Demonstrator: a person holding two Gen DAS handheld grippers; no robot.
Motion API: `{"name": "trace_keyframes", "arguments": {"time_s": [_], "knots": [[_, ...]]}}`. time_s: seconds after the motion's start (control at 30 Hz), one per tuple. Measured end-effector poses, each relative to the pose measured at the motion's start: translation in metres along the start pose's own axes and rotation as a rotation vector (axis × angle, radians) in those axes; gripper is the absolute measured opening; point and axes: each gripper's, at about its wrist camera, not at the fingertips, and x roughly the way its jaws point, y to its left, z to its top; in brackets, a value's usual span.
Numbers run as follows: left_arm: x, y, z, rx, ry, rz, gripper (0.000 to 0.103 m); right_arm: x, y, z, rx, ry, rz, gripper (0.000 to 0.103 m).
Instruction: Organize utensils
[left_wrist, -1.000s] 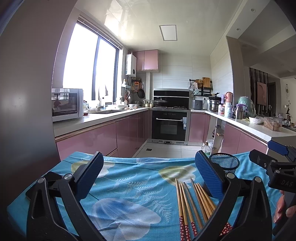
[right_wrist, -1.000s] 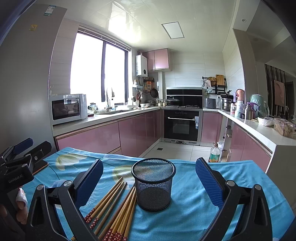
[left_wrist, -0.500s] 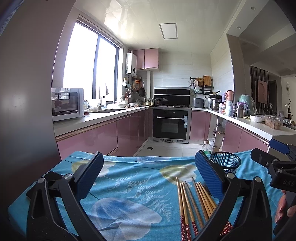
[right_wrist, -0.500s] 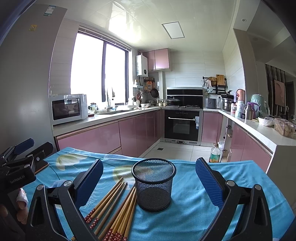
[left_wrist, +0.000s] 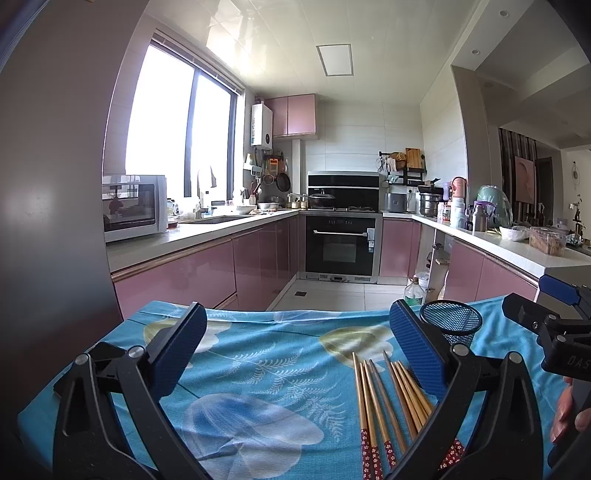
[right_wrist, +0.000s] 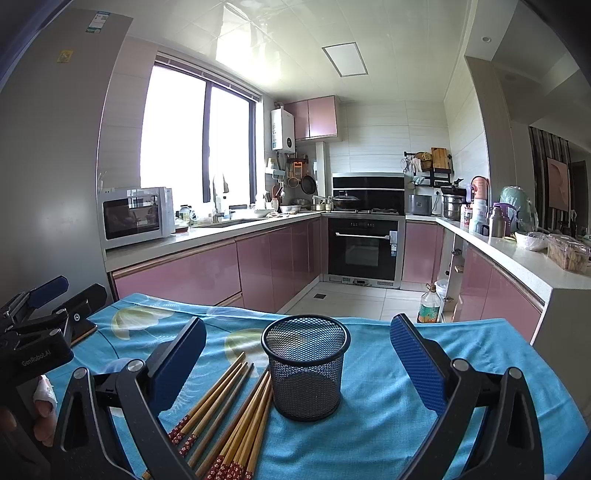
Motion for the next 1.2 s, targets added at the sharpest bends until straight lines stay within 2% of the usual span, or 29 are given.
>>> {"name": "trace_keyframes", "arguments": {"time_s": [0.23, 0.43, 0.57, 0.73, 0.87, 1.07, 1.1, 1.2], "knots": [[0.006, 0.001, -0.002, 0.011, 0.023, 0.008, 0.097, 0.004, -0.002, -0.004, 0.006, 0.032, 0.013, 0.097], [0.015, 0.000, -0.007, 0.033, 0.074, -0.005, 0.097, 0.010, -0.003, -0.012, 0.009, 0.084, 0.035, 0.096], [0.028, -0.001, -0.013, 0.057, 0.151, -0.020, 0.097, 0.019, -0.002, -0.020, 0.001, 0.155, 0.066, 0.097], [0.052, -0.005, -0.027, 0.087, 0.283, -0.049, 0.097, 0.037, 0.003, -0.036, -0.037, 0.289, 0.086, 0.096], [0.070, -0.011, -0.041, 0.122, 0.362, -0.043, 0.097, 0.051, 0.008, -0.051, -0.047, 0.392, 0.116, 0.087], [0.091, -0.019, -0.060, 0.155, 0.438, -0.060, 0.097, 0.066, 0.009, -0.063, -0.041, 0.488, 0.131, 0.072], [0.095, -0.021, -0.062, 0.162, 0.455, -0.062, 0.096, 0.068, 0.009, -0.064, -0.044, 0.499, 0.133, 0.067], [0.107, -0.026, -0.070, 0.182, 0.521, -0.088, 0.090, 0.075, 0.009, -0.069, -0.044, 0.538, 0.133, 0.059]]}}
